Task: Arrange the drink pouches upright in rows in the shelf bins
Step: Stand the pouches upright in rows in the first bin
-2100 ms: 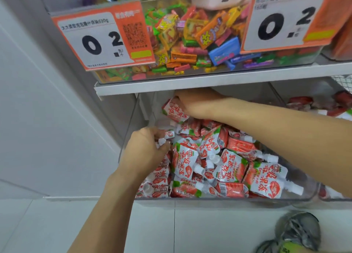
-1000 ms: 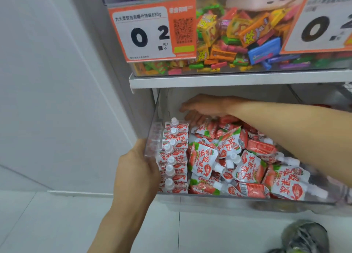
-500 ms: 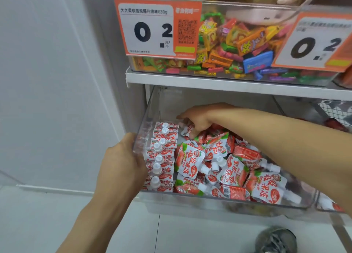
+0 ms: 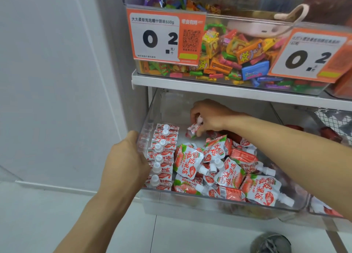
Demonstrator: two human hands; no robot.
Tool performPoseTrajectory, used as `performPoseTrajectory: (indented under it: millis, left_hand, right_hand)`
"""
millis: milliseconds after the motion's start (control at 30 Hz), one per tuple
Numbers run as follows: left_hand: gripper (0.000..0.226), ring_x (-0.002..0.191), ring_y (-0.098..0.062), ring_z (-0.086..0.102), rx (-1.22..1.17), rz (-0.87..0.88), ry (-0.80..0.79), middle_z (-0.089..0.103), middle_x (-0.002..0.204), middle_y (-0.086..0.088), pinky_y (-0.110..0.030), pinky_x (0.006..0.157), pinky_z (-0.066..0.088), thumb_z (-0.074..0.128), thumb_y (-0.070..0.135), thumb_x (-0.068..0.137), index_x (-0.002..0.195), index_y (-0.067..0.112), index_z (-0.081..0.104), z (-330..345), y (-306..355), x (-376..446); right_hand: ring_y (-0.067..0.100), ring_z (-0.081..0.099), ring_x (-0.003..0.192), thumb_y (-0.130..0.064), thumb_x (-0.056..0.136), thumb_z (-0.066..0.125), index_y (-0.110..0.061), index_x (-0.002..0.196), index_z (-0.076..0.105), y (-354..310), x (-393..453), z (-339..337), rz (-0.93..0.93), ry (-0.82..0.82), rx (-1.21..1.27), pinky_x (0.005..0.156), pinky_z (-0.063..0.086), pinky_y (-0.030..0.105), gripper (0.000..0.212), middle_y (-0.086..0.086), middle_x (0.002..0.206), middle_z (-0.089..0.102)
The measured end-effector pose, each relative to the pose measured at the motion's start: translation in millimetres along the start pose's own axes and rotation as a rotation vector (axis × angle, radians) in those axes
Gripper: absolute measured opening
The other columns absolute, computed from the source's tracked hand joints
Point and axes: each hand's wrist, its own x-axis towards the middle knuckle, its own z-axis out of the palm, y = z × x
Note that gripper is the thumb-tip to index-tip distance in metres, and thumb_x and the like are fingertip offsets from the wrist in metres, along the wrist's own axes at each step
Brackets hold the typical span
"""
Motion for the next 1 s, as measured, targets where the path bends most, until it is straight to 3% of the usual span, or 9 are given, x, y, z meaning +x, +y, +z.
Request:
performPoseTrajectory:
  millis: [167, 233, 333, 400, 567, 700, 800, 900, 1000]
  left_hand:
    - [0.017, 0.051, -0.008, 0.039, -0.038, -0.006, -0.019, 0.047, 0.067, 0.003, -0.017, 0.044, 0.027, 0.055, 0.005, 0.084, 0.096, 0.017, 0.051, -4, 7, -3]
    - [0.019, 0.052, -0.008, 0.041, -0.045, -0.015, -0.025, 0.050, 0.071, 0.002, -0.015, 0.044, 0.028, 0.054, 0.004, 0.084, 0.095, 0.019, 0.048, -3, 6, -2]
    - [0.020, 0.052, -0.005, 0.041, -0.053, -0.016, -0.027, 0.047, 0.068, 0.005, -0.015, 0.044, 0.027, 0.053, 0.004, 0.085, 0.094, 0.021, 0.046, -3, 6, -1]
    - [0.018, 0.052, -0.005, 0.040, -0.061, -0.019, -0.031, 0.045, 0.067, 0.005, -0.014, 0.044, 0.026, 0.053, 0.006, 0.086, 0.094, 0.021, 0.045, -3, 7, -2]
    - [0.019, 0.051, -0.005, 0.038, -0.051, -0.020, -0.028, 0.044, 0.068, 0.003, -0.015, 0.044, 0.026, 0.053, 0.006, 0.086, 0.094, 0.021, 0.043, -4, 6, -2]
    - [0.020, 0.052, -0.010, 0.038, -0.024, -0.050, -0.017, 0.037, 0.063, 0.007, -0.021, 0.044, 0.026, 0.053, 0.004, 0.085, 0.094, 0.018, 0.042, -3, 10, 0]
    - [0.026, 0.064, -0.025, 0.043, 0.067, -0.055, -0.018, 0.044, 0.074, -0.001, -0.028, 0.054, 0.034, 0.055, 0.002, 0.082, 0.096, 0.018, 0.038, 1, 13, 4]
    - [0.026, 0.066, -0.027, 0.046, 0.079, -0.042, 0.000, 0.048, 0.078, -0.002, -0.031, 0.055, 0.036, 0.055, 0.002, 0.081, 0.095, 0.016, 0.040, 5, 11, 8]
    - [0.014, 0.064, -0.027, 0.048, 0.076, -0.034, -0.012, 0.057, 0.076, -0.005, -0.032, 0.052, 0.033, 0.055, 0.009, 0.083, 0.093, 0.013, 0.046, 6, 6, 14]
  right_hand:
    - [0.021, 0.060, 0.082, -0.030, 0.077, 0.080, -0.015, 0.094, 0.063, -15, 12, 3, 0.133, 0.284, 0.255, 0.062, 0.040, 0.028, 0.029, 0.000, 0.093, 0.062]
    - [0.017, 0.060, 0.087, -0.031, 0.079, 0.080, -0.012, 0.096, 0.066, -29, 23, 12, 0.213, 0.358, 0.410, 0.068, 0.042, 0.025, 0.029, 0.001, 0.097, 0.065]
    - [0.020, 0.063, 0.099, -0.039, 0.087, 0.073, -0.015, 0.104, 0.072, -41, 38, 24, 0.134, 0.149, 0.357, 0.086, 0.050, 0.030, 0.030, 0.002, 0.108, 0.070]
    - [0.022, 0.061, 0.107, -0.039, 0.093, 0.065, -0.017, 0.115, 0.069, -41, 40, 28, 0.092, 0.010, 0.345, 0.086, 0.046, 0.030, 0.031, 0.002, 0.117, 0.068]
    - [0.021, 0.057, 0.111, -0.046, 0.099, 0.051, -0.017, 0.127, 0.055, -34, 42, 28, 0.095, -0.069, 0.494, 0.090, 0.045, 0.033, 0.041, 0.003, 0.128, 0.061]
    - [0.030, 0.064, 0.107, -0.037, 0.098, 0.056, -0.017, 0.124, 0.054, -28, 39, 30, 0.128, -0.135, 0.664, 0.095, 0.052, 0.053, 0.033, 0.009, 0.123, 0.065]
    - [0.028, 0.065, 0.108, -0.035, 0.099, 0.056, -0.020, 0.122, 0.054, -24, 39, 31, 0.105, -0.163, 0.680, 0.095, 0.053, 0.051, 0.027, 0.008, 0.121, 0.065]
    - [0.023, 0.059, 0.112, -0.035, 0.103, 0.049, -0.018, 0.126, 0.052, -30, 39, 27, 0.031, -0.161, 0.481, 0.094, 0.046, 0.035, 0.029, 0.004, 0.125, 0.063]
    - [0.027, 0.054, 0.122, -0.035, 0.103, 0.048, -0.013, 0.131, 0.055, -33, 42, 24, 0.029, -0.182, 0.389, 0.103, 0.042, 0.039, 0.036, 0.006, 0.135, 0.059]
